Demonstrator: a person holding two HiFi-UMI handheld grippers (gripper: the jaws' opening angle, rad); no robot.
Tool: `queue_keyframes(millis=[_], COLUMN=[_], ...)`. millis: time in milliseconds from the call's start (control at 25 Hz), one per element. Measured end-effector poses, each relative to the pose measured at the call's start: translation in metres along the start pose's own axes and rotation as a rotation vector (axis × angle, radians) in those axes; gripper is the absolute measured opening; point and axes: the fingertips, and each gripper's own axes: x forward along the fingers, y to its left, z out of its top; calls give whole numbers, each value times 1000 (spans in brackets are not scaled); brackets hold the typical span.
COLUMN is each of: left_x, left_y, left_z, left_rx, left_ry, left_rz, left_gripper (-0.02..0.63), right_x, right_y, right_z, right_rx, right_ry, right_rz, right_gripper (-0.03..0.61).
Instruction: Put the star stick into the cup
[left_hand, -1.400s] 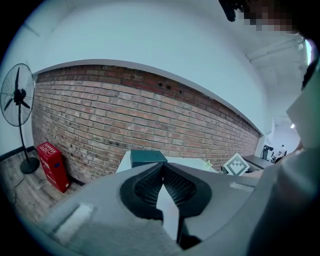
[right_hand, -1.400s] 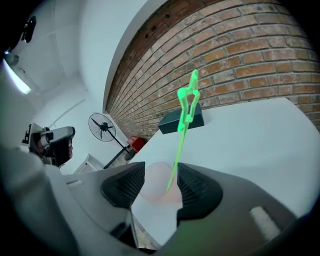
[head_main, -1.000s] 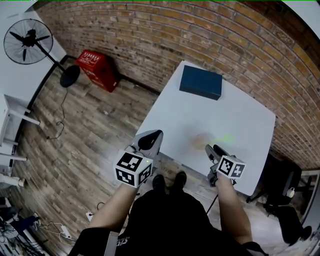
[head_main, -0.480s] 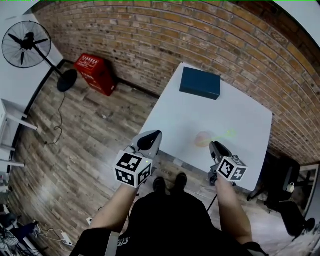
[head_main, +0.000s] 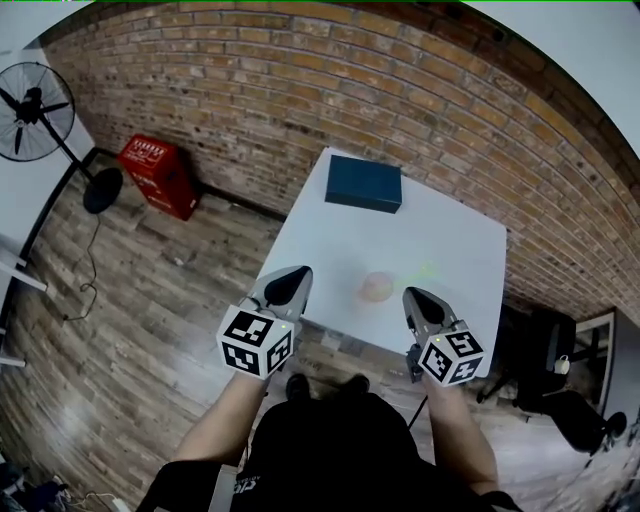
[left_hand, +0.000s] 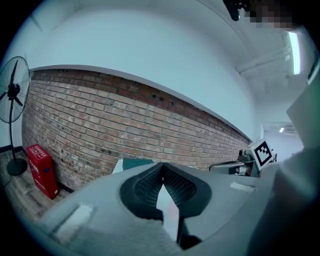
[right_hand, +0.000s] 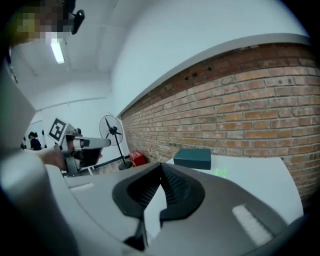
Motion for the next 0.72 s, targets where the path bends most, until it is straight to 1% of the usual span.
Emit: queue_keyframes(millis=[120, 240, 320, 440, 600, 720], left_x=[10, 23, 35, 53, 64, 67], left_y=[-15, -35, -49, -74, -109, -121], left_z=[13, 26, 32, 39, 40, 44], left_rx=[48, 99, 115, 125, 122, 100], left_ry=[-13, -23, -32, -44, -65, -82], left_rz=[-12, -4, 9, 26, 56, 97], left_gripper=[6, 6, 6, 6, 6, 6], right_x=[-15, -37, -54, -85, -132, -146], right_y=[5, 1, -5, -23, -62, -84], right_z=[28, 60, 83, 108, 123, 123], right_rx=[-22, -51, -77, -115, -164, -143], right_ry=[-89, -174, -231, -296, -381, -391], right_rz=[43, 54, 65, 69, 22, 42], right_gripper=[-2, -2, -2, -2, -3, -3])
